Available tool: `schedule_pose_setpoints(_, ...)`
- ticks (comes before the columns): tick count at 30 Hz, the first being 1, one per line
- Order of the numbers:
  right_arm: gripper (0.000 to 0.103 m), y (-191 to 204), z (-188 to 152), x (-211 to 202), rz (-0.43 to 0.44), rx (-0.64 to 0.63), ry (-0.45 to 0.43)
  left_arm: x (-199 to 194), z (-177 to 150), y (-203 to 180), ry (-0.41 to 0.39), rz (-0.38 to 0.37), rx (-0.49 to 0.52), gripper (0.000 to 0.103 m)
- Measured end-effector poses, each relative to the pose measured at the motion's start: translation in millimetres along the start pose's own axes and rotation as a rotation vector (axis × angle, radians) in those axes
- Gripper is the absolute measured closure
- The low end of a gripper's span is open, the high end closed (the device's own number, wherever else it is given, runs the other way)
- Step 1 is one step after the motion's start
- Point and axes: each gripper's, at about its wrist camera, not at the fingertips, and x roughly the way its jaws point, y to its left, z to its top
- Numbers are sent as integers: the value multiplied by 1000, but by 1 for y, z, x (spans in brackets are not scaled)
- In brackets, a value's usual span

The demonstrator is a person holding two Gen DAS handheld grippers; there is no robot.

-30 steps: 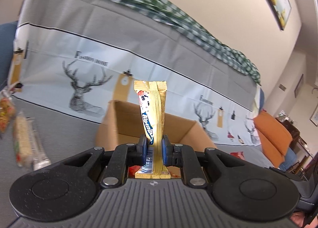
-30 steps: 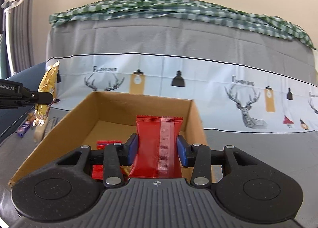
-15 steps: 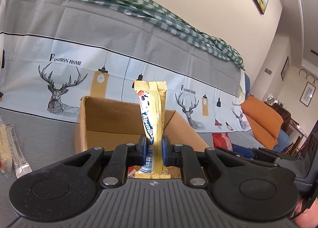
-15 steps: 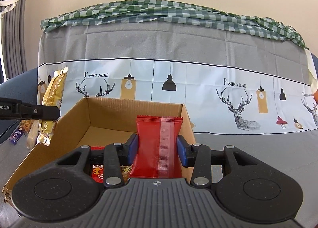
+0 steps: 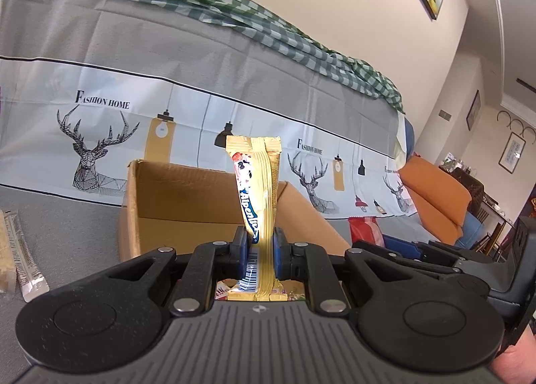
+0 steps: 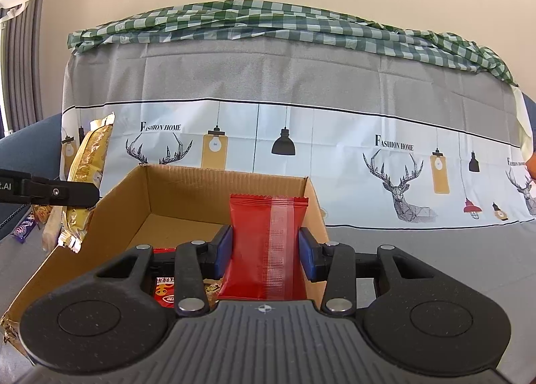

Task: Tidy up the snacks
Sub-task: 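Carry the yellow candy stick and red packet over the cardboard box with both tools, then open both tools to drop the candy stick and red packet into the box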

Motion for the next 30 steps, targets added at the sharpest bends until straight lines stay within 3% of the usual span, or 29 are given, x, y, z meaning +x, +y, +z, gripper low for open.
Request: schedule_pose_setpoints(30,59,1,2,-3,5,4,-37,2,-8,-18,9,-105,88,87)
